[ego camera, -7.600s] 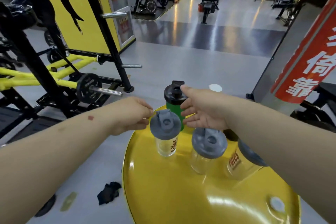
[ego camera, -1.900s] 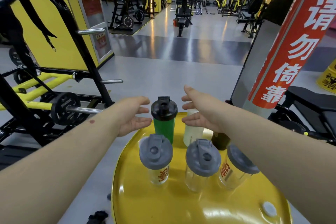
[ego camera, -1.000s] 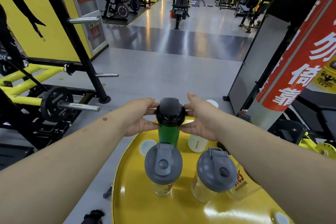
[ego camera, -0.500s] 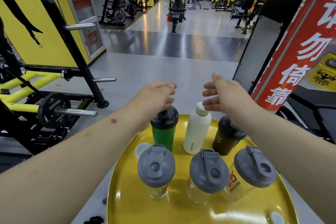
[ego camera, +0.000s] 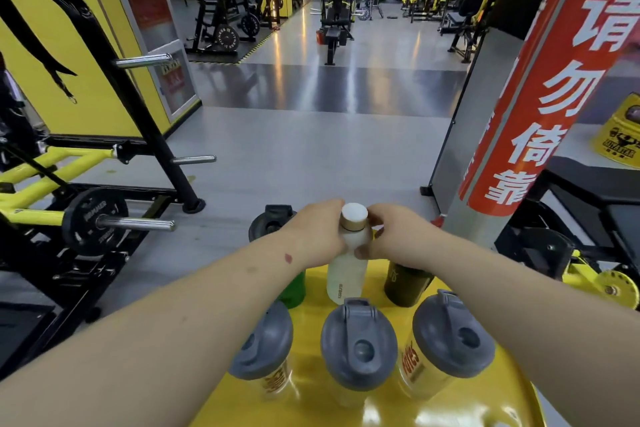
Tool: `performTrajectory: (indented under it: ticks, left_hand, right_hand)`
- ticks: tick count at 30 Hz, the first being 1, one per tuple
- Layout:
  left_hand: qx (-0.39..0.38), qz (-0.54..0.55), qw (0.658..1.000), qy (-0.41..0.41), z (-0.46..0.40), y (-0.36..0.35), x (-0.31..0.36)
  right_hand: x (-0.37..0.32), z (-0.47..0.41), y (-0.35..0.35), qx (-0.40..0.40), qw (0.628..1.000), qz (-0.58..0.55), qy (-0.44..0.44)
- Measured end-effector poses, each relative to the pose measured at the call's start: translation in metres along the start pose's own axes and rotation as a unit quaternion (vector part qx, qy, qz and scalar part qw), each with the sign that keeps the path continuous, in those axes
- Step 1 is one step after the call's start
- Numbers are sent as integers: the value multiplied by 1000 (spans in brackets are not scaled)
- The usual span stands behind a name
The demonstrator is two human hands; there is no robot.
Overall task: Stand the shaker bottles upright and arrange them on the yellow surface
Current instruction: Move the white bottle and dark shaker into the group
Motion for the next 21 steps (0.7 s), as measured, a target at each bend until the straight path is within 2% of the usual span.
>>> performTrajectory:
  ticks: [3,10,21]
  left_hand:
    - [27,-8,1000,2,-3,-4,2]
    - [63,-32,997,12,-2,-7,-2]
    - [65,-14,998,25,0,-10,-9]
  right_hand:
    - [0,-6,-5,5,999,35,10]
    - [4,-7,-1,5,999,29,44]
    - [3,-7,-4,3,997,37,61]
Point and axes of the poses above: each hand's wrist, its own z-axis away from the middle knuckle, its own y-axis out of the back of the hand, x = y × z, the point moved 8 cm from there along -z, towards the middle knuckle, and after that the axes turned 11 degrees about y, right-handed, at the moved point
